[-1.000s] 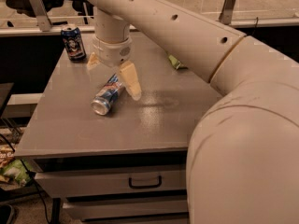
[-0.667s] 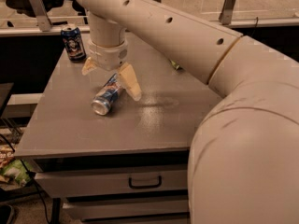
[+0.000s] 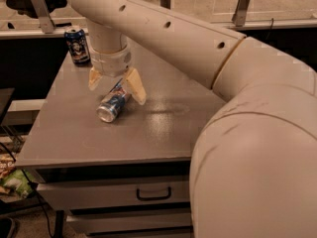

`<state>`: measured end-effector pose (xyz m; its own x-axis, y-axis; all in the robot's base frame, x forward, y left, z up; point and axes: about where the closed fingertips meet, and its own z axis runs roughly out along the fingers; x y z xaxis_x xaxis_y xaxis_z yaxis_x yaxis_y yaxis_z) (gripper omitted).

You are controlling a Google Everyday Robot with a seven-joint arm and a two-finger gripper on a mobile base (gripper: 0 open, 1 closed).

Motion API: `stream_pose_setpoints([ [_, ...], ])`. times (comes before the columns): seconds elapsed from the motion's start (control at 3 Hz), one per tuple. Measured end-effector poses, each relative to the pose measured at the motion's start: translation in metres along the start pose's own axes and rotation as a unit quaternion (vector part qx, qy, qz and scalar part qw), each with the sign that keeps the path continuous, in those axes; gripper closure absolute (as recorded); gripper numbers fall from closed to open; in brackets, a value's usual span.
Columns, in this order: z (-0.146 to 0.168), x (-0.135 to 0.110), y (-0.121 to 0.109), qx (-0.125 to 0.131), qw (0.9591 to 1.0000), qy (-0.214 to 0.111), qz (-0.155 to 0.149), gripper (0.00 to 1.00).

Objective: Place redbull can upright

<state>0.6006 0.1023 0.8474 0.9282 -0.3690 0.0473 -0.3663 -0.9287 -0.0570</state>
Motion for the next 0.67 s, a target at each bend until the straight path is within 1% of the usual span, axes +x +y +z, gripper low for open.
stream_pose_setpoints([
  [0.33, 0.0025, 0.0032, 0.0003, -0.012, 0.9997, 0.008, -0.019, 0.42],
  [0.67, 0.002, 0.0076, -0.0001, -0.014, 0.9995, 0.016, -0.024, 0.65],
])
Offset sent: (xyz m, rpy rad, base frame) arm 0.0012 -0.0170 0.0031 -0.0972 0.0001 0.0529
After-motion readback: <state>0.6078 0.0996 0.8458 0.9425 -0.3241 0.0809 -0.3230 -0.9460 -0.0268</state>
